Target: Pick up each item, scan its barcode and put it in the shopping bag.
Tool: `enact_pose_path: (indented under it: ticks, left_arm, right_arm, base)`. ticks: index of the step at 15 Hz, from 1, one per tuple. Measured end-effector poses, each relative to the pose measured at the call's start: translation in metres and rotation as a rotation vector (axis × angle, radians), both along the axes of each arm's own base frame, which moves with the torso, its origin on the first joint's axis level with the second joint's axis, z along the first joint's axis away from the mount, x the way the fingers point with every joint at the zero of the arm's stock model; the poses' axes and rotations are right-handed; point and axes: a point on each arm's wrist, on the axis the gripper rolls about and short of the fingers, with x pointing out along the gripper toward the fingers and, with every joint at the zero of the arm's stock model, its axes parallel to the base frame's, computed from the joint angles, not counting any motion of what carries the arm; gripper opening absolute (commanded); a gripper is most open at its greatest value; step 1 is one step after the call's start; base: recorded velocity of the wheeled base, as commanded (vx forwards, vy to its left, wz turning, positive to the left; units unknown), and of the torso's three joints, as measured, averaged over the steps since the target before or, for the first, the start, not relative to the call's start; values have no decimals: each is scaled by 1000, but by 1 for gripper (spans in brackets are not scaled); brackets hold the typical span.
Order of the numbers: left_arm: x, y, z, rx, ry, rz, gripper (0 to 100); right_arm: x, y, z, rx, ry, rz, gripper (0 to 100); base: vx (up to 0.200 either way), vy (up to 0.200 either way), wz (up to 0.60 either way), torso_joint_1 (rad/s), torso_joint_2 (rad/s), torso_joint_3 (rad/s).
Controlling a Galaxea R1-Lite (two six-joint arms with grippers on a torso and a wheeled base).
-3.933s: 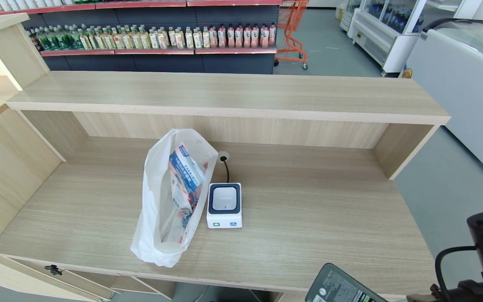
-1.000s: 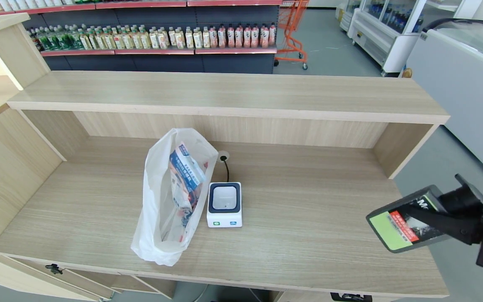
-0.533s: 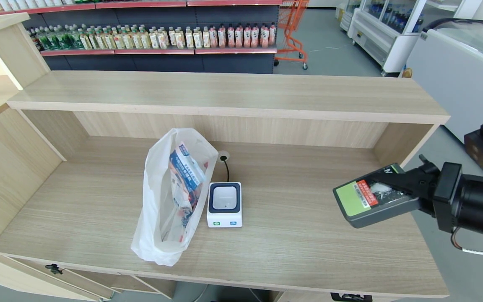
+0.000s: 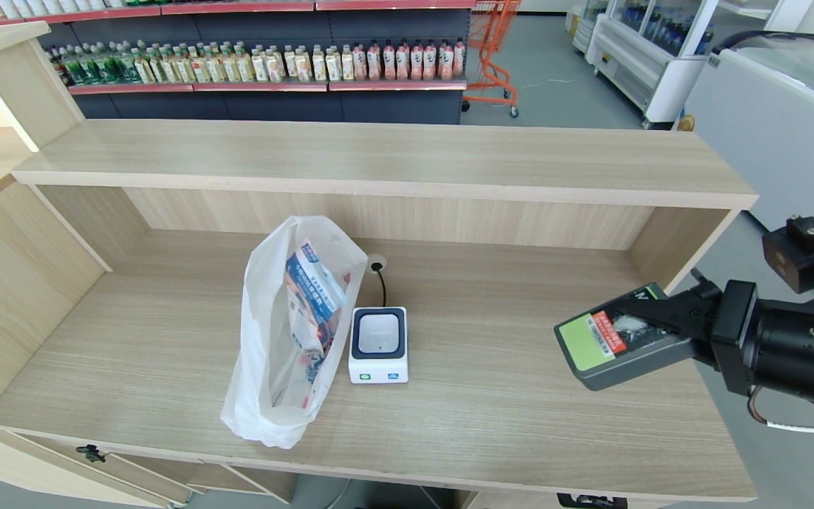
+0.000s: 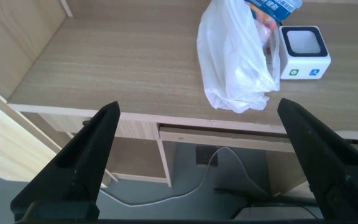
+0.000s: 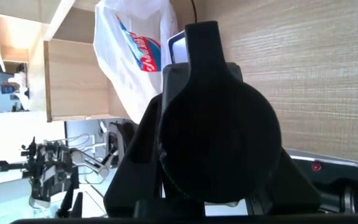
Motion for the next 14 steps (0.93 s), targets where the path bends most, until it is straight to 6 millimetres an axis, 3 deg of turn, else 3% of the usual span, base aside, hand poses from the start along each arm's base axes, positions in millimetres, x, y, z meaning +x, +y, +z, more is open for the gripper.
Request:
enact_pose_path:
  ticks: [10,14]
  left_arm:
    - [0,0,0,3,0,0,100]
    - [0,0,0,2,0,-1,100]
  right_arm:
    - [6,2,-7,-40,11,3,0]
    - [17,4,-17,-135,2,7,0]
  base:
    - [0,200,0,2,2,3]
    - [0,0,0,0,0,0]
